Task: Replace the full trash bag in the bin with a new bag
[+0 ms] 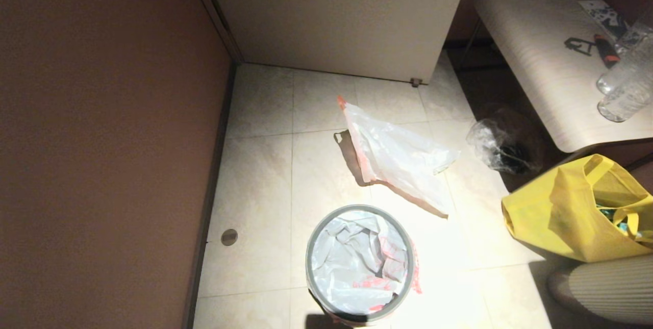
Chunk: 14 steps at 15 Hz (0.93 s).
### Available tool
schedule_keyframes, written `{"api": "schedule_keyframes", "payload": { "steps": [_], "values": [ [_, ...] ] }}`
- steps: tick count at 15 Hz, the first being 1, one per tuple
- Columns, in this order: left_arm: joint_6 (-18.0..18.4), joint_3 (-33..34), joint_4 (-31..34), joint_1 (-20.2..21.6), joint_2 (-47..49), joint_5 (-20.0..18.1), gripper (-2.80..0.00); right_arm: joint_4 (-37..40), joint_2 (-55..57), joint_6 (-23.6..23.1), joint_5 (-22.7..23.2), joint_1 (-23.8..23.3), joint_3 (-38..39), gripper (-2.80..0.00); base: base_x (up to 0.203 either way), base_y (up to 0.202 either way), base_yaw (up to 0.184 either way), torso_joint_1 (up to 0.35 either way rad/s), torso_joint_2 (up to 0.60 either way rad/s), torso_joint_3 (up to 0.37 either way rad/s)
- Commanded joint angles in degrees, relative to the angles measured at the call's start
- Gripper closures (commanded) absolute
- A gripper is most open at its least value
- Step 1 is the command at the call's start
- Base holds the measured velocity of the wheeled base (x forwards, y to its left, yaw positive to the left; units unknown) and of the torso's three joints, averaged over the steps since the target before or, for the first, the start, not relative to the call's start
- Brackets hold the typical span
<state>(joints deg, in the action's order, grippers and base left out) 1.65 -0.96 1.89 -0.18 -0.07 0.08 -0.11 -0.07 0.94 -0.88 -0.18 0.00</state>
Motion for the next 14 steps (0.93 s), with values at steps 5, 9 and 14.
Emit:
{"api": "schedule_keyframes", "payload": {
  "steps": [5,9,14],
  "values": [
    [0.0,0.0,0.0,0.0,0.1,0.0,0.00,0.0,0.0,0.0,-0.1,0.0,0.0,0.00,0.000,0.000,0.000,0.000,0.00,0.000],
    [0.0,0.0,0.0,0.0,0.1,0.0,0.00,0.0,0.0,0.0,-0.1,0.0,0.0,0.00,0.000,0.000,0.000,0.000,0.00,0.000],
    [-0.1,0.0,0.0,0.0,0.1,0.0,0.00,-0.1,0.0,0.4,-0.1,0.0,0.0,0.00,0.000,0.000,0.000,0.000,0.00,0.000]
  ]
}}
